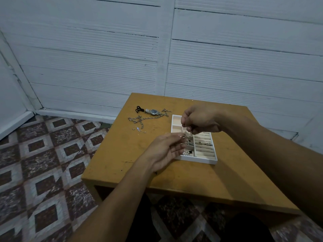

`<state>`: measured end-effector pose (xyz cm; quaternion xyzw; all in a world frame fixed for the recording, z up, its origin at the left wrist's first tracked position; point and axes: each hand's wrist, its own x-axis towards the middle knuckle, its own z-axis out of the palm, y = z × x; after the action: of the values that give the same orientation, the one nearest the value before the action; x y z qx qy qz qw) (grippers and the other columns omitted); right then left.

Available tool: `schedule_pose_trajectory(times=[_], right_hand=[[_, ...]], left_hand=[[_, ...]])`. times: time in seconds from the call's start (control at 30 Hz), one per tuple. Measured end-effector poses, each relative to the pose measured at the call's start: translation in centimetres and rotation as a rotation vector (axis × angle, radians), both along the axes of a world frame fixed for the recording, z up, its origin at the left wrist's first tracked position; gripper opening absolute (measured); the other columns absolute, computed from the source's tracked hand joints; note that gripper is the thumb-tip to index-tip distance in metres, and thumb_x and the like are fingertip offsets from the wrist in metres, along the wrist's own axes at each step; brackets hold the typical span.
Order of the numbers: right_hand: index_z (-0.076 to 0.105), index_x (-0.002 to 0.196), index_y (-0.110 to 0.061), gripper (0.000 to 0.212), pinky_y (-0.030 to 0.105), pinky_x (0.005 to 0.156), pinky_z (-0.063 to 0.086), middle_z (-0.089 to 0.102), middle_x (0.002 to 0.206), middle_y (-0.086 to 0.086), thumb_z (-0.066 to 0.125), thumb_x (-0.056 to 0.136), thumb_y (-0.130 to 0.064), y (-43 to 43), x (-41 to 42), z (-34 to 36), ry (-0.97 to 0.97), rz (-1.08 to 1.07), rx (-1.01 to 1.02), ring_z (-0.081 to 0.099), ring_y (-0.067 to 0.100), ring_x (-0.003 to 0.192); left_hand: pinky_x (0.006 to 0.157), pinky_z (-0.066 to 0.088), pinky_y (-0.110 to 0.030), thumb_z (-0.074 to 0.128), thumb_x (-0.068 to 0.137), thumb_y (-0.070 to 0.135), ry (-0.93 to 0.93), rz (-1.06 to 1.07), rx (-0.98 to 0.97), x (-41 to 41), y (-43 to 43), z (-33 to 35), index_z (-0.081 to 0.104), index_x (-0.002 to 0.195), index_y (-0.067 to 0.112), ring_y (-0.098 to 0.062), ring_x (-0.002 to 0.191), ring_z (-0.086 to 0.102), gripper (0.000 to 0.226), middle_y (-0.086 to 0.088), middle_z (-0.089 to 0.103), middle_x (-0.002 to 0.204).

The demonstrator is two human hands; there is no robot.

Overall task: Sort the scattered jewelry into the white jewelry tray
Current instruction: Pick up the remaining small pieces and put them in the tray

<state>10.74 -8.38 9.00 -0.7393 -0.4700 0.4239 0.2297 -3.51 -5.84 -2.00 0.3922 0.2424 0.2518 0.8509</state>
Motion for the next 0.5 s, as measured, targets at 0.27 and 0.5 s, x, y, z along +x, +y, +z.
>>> schedule_pose_trajectory(times=[0.27, 0.5], right_hand=[[0.055, 0.086, 0.000, 0.006, 0.026, 0.055, 0.044, 0.053, 0.080, 0.015, 0.051, 0.090, 0.002, -0.1, 0.7, -0.4, 0.008, -0.015, -0.033, 0.049, 0.018, 0.064], [0.062, 0.087, 0.002, 0.009, 0.025, 0.060, 0.048, 0.061, 0.077, 0.013, 0.062, 0.082, 0.009, -1.0, 1.6, 0.0, -0.044, 0.090, -0.089, 0.055, 0.017, 0.068]], left_hand=[[0.062, 0.049, -0.021, 0.069, 0.086, 0.014, 0.131, -0.023, 0.174, 0.4, -0.8, -0.1, 0.067, 0.101, 0.005, -0.011, 0.071, 0.058, 0.017, -0.003, 0.063, 0.078], [0.051, 0.041, -0.021, 0.063, 0.091, 0.012, 0.235, 0.073, 0.280, 1.0, -0.7, -0.2, 0.072, 0.091, 0.007, -0.012, 0.062, 0.051, 0.010, -0.006, 0.058, 0.072]])
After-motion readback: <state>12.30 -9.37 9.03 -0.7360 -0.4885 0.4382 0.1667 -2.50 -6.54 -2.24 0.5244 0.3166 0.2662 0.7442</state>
